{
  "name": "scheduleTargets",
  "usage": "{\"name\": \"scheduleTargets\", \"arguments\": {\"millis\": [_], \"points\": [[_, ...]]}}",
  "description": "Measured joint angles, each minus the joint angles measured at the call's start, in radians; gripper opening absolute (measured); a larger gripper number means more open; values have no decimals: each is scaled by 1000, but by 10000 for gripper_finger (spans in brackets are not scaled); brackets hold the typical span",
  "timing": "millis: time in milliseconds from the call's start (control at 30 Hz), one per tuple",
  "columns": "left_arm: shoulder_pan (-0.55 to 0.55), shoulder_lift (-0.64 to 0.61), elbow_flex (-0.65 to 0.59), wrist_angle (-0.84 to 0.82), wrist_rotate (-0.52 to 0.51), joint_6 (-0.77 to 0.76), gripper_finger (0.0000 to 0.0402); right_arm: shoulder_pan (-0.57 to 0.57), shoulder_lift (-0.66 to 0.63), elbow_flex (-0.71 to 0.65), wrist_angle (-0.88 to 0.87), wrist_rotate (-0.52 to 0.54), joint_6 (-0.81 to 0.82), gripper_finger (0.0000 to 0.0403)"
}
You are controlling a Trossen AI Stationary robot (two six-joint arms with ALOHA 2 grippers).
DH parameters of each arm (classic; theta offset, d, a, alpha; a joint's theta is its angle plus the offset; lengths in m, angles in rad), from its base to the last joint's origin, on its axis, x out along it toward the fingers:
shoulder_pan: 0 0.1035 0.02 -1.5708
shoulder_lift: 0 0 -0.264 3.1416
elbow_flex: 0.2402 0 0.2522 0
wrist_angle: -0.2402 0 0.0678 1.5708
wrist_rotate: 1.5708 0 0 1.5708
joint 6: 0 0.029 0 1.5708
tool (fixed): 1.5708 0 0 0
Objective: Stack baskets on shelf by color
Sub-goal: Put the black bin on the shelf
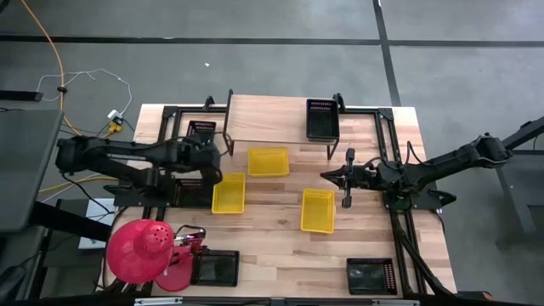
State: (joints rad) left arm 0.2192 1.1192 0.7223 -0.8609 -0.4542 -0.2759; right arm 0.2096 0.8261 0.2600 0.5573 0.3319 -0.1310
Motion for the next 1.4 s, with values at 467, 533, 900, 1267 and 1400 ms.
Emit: {"name": "scheduleTargets", "arguments": {"millis": [467,533,900,1267,1400], "points": [[211,153,0,8,33,-45,221,0,0,0,1,1,13,0],[236,171,0,13,33,-45,221,0,0,0,1,1,22,0],[320,271,-1,94,47,23,221,0,0,0,1,1,22,0],[338,310,-1,95,55,25,196,0,0,0,1,1,22,0],[338,310,-1,65,57,20,138,0,0,0,1,1,22,0]]}}
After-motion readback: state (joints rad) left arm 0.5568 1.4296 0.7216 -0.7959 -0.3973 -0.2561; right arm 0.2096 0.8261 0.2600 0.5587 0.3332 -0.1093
